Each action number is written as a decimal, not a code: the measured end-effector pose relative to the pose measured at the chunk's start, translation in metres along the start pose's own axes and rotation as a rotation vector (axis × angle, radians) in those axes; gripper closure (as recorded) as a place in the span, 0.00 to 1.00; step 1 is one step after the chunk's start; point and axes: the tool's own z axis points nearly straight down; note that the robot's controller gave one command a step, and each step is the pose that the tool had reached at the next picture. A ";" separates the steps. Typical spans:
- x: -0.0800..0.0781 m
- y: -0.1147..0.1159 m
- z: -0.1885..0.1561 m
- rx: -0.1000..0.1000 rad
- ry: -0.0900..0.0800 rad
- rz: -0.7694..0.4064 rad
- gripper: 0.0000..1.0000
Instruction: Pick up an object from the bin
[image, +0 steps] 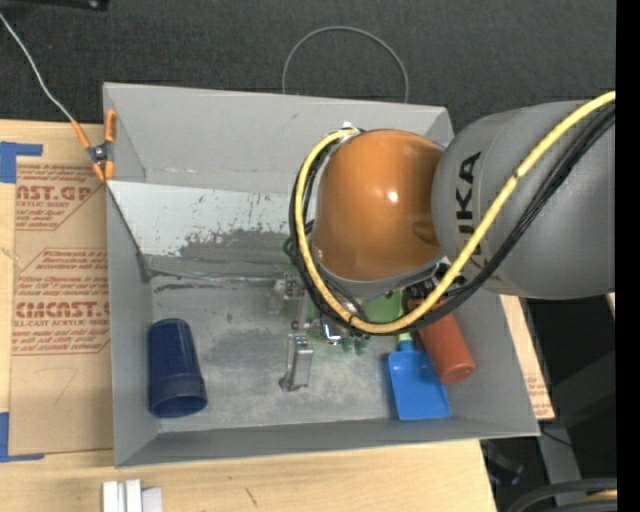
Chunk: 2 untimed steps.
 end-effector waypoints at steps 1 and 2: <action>-0.039 -0.080 0.022 0.000 0.003 -0.089 0.00; -0.067 -0.060 0.028 0.000 0.000 0.173 0.00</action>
Offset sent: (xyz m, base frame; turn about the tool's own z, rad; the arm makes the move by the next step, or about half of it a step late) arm 0.0824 -0.0085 -0.0308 0.3372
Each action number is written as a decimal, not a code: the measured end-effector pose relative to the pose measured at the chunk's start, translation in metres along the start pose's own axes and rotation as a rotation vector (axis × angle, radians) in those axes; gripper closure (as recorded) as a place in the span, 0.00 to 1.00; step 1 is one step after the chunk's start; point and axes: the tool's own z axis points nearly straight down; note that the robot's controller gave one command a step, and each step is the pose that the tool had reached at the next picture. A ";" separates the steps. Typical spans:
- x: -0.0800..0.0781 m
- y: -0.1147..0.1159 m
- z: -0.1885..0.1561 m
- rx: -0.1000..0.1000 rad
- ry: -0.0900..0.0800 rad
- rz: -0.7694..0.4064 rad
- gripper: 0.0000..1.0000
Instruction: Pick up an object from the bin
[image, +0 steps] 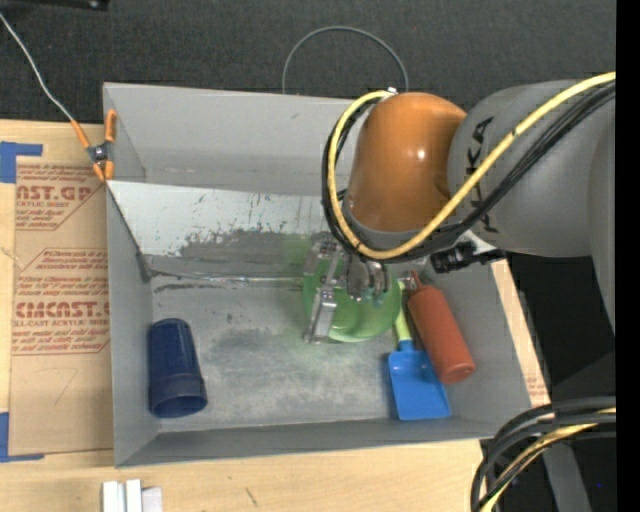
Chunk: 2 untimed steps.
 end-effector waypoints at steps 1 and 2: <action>-0.010 -0.056 0.003 0.000 0.002 0.111 0.00; -0.006 -0.135 0.014 0.003 -0.001 -0.076 0.00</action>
Offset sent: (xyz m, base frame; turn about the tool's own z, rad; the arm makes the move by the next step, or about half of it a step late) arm -0.0169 -0.1300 -0.0131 -0.0812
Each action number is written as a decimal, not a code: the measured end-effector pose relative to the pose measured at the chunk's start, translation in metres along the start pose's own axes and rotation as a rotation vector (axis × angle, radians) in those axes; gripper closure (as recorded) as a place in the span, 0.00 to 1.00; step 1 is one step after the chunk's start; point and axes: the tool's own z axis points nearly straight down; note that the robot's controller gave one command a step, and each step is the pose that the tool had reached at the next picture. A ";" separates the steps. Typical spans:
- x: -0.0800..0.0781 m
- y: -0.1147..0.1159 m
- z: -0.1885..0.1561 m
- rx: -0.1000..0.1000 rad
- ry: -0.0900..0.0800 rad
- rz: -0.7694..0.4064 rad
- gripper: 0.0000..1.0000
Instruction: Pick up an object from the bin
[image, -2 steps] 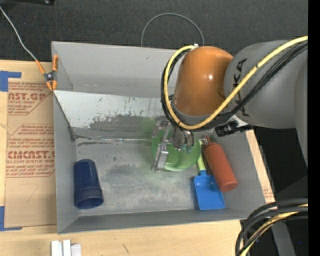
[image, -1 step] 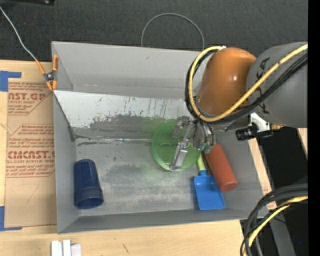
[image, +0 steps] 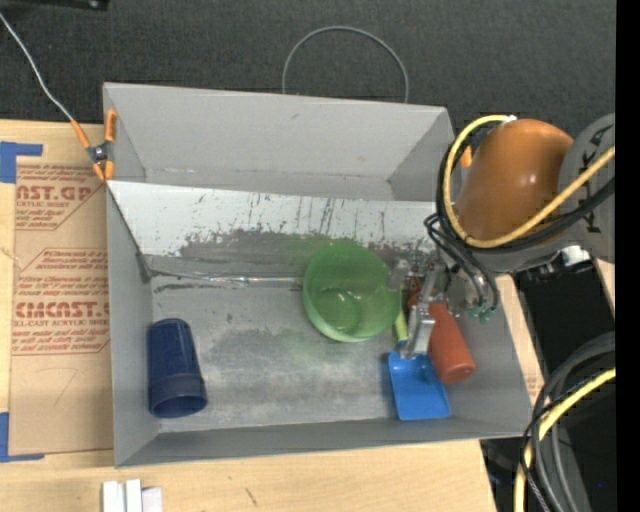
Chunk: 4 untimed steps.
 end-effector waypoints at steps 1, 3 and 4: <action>-0.028 0.017 0.000 -0.003 0.000 0.338 0.00; -0.013 -0.005 0.086 -0.003 -0.001 0.267 0.00; -0.036 -0.016 0.117 -0.003 0.008 -0.009 1.00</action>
Offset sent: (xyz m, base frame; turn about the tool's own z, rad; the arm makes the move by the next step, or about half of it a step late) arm 0.0002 0.0676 -0.1102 -0.1091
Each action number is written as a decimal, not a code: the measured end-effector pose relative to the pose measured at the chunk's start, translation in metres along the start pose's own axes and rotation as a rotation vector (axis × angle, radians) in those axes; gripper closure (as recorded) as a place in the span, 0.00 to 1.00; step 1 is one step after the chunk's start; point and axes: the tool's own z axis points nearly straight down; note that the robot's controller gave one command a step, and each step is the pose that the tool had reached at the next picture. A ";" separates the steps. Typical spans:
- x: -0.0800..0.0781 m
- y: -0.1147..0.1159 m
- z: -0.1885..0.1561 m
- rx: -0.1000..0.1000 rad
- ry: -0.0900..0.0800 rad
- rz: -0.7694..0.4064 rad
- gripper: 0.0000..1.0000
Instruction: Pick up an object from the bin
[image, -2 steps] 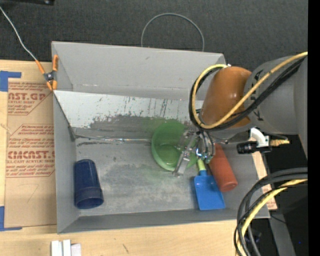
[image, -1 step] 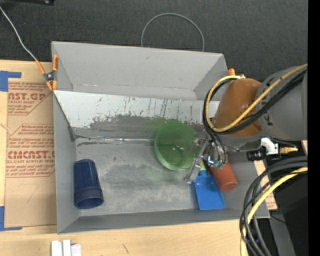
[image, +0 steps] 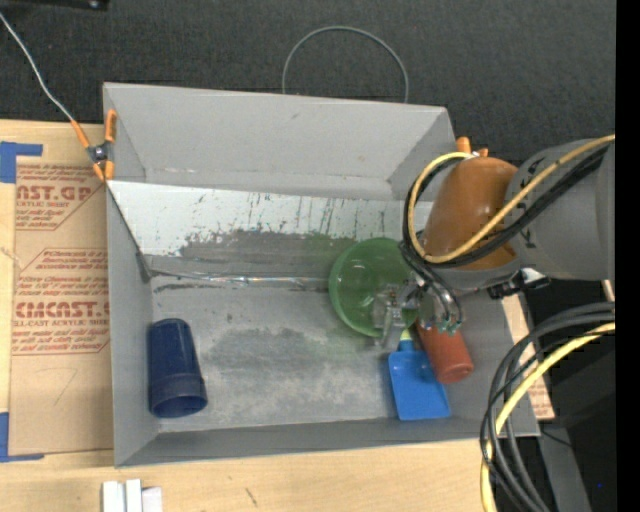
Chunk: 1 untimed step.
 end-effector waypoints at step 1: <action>0.000 0.000 0.000 0.000 0.000 0.000 1.00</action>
Offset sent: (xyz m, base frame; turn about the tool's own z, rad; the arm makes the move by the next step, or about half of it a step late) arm -0.0090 0.0010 0.0677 -0.0410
